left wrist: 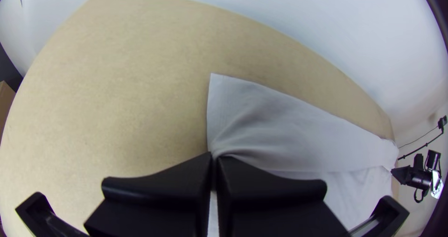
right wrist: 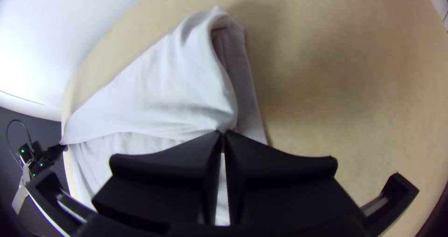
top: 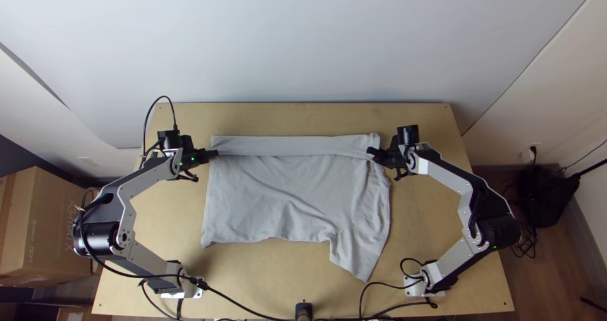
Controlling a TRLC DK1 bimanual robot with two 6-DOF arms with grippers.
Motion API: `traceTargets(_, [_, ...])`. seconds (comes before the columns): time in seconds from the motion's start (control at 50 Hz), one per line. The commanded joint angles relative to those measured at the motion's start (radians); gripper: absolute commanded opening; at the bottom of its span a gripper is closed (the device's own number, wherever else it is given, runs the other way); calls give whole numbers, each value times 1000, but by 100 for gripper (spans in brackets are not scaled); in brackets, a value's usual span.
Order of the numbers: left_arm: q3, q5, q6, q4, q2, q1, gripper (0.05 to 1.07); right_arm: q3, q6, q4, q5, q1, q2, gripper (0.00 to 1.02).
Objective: Fold the t-shirt
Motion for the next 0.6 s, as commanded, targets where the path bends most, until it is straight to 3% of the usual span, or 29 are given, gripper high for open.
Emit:
traceTargets(0.0, [-28, -1, -16, 1, -50, -6, 24, -40, 22, 9, 3, -5, -85, 54])
traceTargets(0.02, [-32, -1, -16, -1, -65, -8, 31, -43, 22, 8, 3, -5, -103, 70])
traceTargets(0.06, [-46, -9, -17, 1, -98, -10, 45, -50, 23, -6, 3, -5, -142, 85])
traceTargets(0.16, [-57, -13, -40, -35, -140, -6, 83, -79, 55, -23, 1, -24, -240, 89])
traceTargets(0.2, [-43, -15, -33, -79, -142, -5, 91, -94, 63, -41, 1, -36, -284, 89])
traceTargets(0.26, [-31, -15, -2, -134, -153, -3, 97, -100, 63, -124, 0, -42, -336, 99])
traceTargets(0.44, [-49, -7, 15, -171, -271, 41, 98, -105, 19, -390, -16, -57, -505, 98])
traceTargets(0.58, [-28, 8, 20, -256, -377, 70, 98, -129, 45, -623, -143, -85, -626, 98])
